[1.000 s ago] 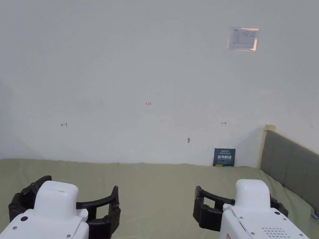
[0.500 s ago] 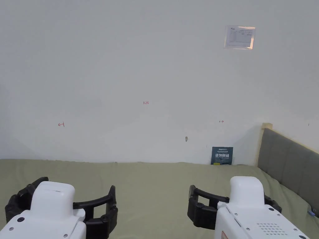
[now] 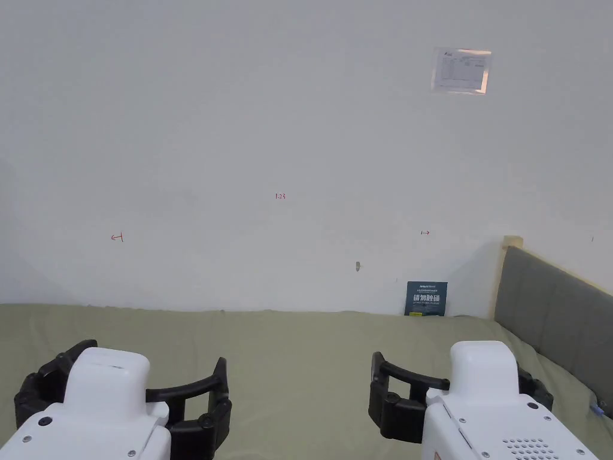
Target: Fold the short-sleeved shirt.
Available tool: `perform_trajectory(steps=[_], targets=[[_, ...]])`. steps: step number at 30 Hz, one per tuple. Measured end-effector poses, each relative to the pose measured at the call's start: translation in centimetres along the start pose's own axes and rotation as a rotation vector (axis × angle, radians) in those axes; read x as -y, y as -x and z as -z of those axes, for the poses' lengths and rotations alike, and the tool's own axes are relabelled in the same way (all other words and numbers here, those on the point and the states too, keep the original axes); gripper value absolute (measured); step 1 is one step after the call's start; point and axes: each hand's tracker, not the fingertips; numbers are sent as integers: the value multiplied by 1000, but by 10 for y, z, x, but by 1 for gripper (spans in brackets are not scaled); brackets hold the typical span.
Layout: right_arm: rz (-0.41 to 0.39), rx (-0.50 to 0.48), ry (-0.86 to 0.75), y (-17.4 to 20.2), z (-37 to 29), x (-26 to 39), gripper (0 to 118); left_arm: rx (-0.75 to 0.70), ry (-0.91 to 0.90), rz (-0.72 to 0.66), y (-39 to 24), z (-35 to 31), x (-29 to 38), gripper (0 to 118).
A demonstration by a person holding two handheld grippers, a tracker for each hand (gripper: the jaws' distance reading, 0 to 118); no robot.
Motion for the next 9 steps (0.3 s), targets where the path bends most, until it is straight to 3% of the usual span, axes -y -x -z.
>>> perform_trajectory(steps=[9], targets=[[-12, -32, -16, 6, -6, -6, 117, 1, -7, -14, 1, 0, -1, 118]])
